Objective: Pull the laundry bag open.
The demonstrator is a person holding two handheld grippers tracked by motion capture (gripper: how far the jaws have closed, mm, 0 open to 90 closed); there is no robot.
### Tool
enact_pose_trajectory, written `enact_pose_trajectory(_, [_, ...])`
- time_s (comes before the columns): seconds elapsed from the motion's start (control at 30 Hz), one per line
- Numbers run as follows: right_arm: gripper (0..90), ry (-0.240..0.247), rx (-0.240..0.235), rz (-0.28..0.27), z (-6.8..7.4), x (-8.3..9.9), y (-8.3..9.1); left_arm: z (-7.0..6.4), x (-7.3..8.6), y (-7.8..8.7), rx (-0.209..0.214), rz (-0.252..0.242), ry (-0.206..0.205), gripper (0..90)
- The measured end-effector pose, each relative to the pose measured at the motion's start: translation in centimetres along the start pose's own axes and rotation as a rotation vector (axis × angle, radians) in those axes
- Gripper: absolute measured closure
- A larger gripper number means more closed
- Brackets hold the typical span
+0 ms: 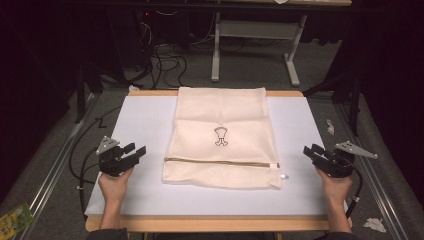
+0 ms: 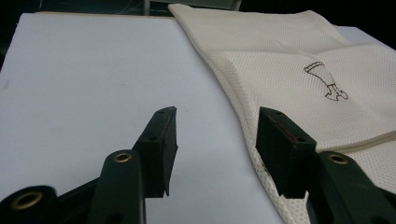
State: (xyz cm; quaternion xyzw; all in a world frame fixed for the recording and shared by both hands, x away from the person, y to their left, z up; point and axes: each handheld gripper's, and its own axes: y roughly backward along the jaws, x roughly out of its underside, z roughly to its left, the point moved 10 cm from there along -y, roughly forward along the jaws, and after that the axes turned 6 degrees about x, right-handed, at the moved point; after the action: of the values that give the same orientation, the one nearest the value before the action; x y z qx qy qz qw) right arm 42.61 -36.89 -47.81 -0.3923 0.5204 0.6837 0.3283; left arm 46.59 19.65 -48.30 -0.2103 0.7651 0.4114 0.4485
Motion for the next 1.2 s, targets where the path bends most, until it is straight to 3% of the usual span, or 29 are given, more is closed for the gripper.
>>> enact_pose_trajectory(0.33, [58.1, -0.019, 0.021, 0.014, -1.0, 0.6, -0.2, 0.5, 0.4, -0.2, -0.01, 0.006, 0.016, 47.8])
enact_pose_trajectory(0.5, [58.0, -0.02, 0.027, 0.025, -1.2, 0.9, -0.3, 0.8, 0.7, -0.3, -0.056, 0.031, -0.02, 47.3])
enact_pose_trajectory(1.2, [57.7, -0.021, 0.055, 0.077, -2.1, 2.6, -1.1, 1.6, 1.9, -1.6, -0.056, 0.068, 0.009, 46.6])
